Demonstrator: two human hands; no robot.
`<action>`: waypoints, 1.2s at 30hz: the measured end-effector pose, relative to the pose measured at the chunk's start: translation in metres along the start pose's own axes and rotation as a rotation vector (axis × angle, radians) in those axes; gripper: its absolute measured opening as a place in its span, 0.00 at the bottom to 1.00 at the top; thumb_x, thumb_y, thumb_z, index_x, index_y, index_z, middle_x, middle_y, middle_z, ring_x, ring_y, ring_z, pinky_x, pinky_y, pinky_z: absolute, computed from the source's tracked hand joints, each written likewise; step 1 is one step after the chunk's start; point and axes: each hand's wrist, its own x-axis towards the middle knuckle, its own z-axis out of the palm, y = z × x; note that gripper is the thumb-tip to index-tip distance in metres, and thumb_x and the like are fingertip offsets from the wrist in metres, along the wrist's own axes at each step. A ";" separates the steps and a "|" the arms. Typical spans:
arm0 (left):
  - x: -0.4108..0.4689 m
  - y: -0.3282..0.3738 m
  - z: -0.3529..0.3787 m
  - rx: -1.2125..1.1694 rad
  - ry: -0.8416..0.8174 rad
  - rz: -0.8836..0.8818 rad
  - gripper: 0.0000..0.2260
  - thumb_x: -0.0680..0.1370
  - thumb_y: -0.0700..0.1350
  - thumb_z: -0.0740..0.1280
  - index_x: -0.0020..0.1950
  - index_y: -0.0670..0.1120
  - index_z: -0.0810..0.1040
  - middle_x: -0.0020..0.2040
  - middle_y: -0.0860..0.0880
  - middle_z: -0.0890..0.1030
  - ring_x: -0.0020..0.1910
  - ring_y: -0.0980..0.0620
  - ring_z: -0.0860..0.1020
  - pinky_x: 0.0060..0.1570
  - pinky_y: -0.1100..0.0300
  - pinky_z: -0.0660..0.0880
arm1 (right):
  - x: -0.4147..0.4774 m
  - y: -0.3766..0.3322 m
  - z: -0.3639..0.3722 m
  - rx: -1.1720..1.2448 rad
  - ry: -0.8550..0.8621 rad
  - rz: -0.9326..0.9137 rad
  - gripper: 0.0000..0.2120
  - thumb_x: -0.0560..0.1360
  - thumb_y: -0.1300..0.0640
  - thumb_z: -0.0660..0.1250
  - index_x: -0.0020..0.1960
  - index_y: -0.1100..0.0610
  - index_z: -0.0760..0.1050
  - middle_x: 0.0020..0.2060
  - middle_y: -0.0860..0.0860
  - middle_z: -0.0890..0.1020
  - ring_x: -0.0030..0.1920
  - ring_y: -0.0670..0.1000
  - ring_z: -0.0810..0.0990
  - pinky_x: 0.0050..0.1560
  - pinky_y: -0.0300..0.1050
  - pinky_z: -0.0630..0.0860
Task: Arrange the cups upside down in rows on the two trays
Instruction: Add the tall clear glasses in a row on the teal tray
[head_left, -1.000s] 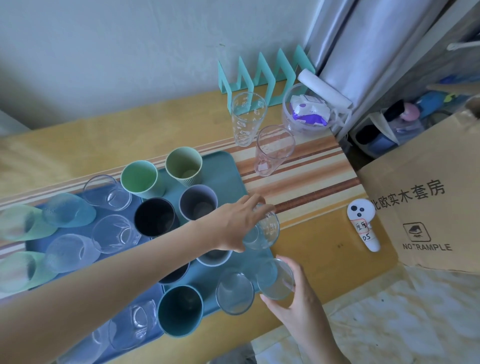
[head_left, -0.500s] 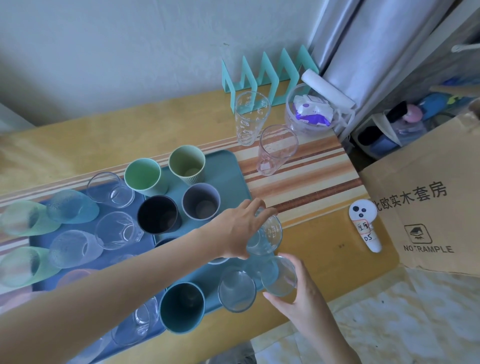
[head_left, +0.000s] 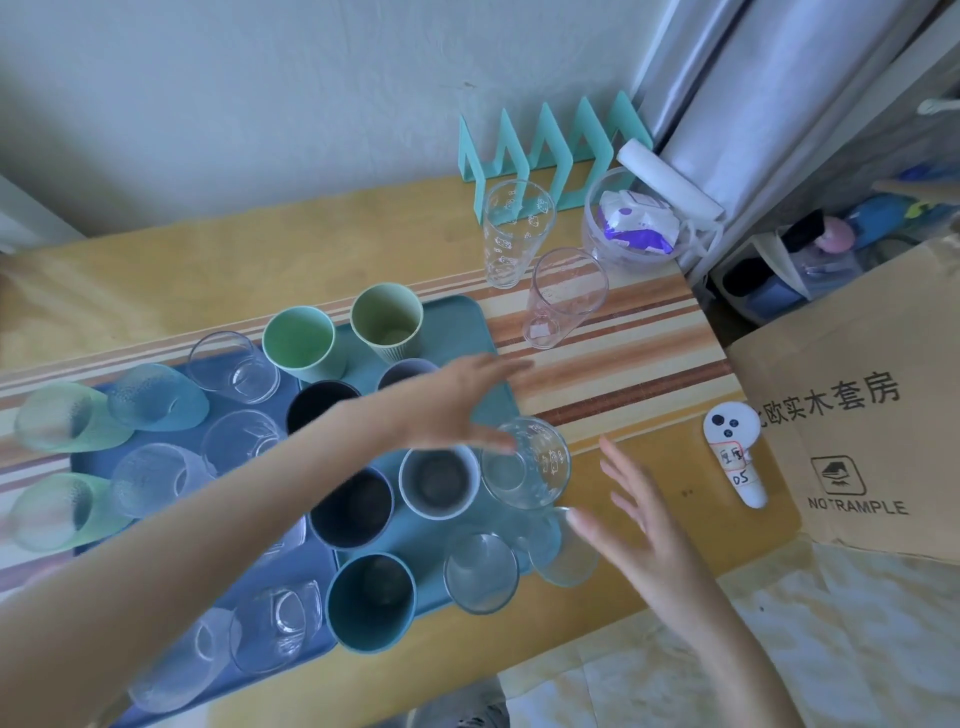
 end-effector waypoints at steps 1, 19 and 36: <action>0.000 -0.005 -0.010 -0.044 0.083 -0.006 0.33 0.73 0.52 0.70 0.73 0.53 0.59 0.69 0.49 0.69 0.67 0.52 0.67 0.65 0.57 0.65 | 0.009 -0.005 0.000 -0.003 0.031 -0.017 0.32 0.70 0.36 0.64 0.70 0.33 0.54 0.68 0.31 0.61 0.68 0.35 0.62 0.71 0.46 0.62; -0.051 -0.045 0.002 -0.064 0.289 -0.102 0.16 0.76 0.40 0.65 0.63 0.48 0.74 0.60 0.50 0.77 0.46 0.57 0.69 0.46 0.72 0.61 | 0.071 -0.025 0.034 -0.670 -0.060 -0.285 0.38 0.66 0.49 0.71 0.70 0.39 0.55 0.66 0.44 0.60 0.67 0.47 0.62 0.49 0.45 0.77; 0.093 -0.038 -0.080 -0.065 0.468 -0.124 0.43 0.67 0.42 0.74 0.75 0.45 0.53 0.71 0.42 0.58 0.65 0.44 0.68 0.59 0.60 0.66 | 0.147 -0.043 -0.027 -0.131 0.310 -0.002 0.52 0.63 0.45 0.77 0.75 0.48 0.47 0.75 0.49 0.52 0.75 0.49 0.51 0.72 0.53 0.54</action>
